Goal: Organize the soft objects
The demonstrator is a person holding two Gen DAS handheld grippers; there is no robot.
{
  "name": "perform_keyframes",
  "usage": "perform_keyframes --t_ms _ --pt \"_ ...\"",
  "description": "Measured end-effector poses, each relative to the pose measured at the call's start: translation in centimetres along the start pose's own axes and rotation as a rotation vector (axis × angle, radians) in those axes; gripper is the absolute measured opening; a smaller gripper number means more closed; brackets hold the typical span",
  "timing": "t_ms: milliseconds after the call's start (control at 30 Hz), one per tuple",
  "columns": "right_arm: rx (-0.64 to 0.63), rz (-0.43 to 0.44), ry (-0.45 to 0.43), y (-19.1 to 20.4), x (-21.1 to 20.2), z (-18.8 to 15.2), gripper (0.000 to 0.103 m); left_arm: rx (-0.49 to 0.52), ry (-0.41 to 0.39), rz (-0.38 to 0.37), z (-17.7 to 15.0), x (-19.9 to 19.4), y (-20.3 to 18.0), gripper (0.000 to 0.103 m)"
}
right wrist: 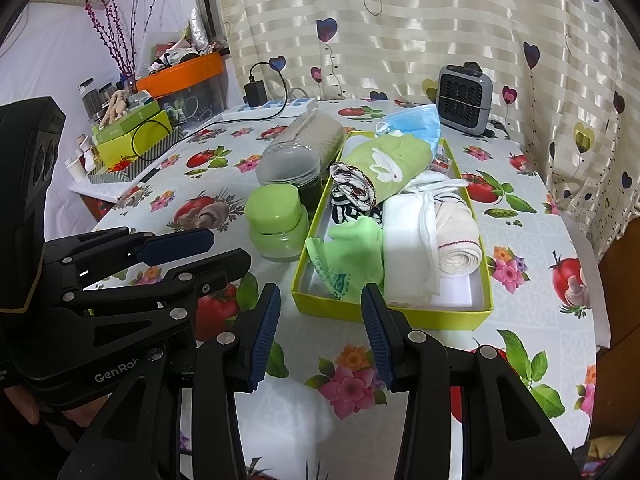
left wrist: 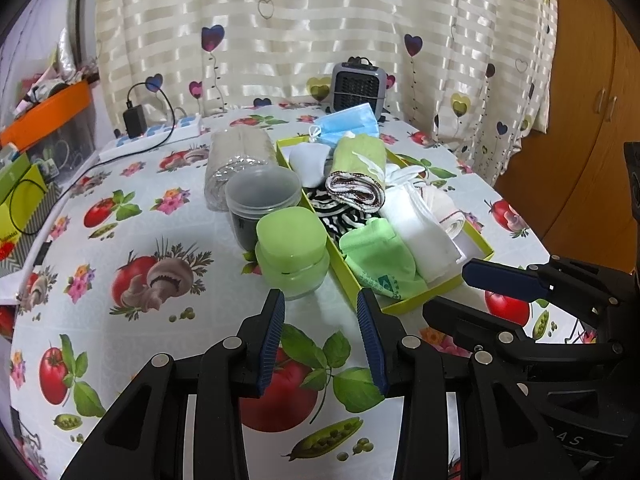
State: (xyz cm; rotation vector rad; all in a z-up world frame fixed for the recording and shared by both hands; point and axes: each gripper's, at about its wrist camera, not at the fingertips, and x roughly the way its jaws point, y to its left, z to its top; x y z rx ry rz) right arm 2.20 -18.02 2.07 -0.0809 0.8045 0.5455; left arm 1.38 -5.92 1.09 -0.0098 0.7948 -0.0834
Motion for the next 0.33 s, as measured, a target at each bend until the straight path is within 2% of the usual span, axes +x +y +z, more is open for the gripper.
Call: perform_keyframes --t_ms 333 --pt "0.008 0.004 0.002 -0.61 0.29 0.27 0.043 0.0 0.006 -0.001 0.3 0.16 -0.02 0.036"
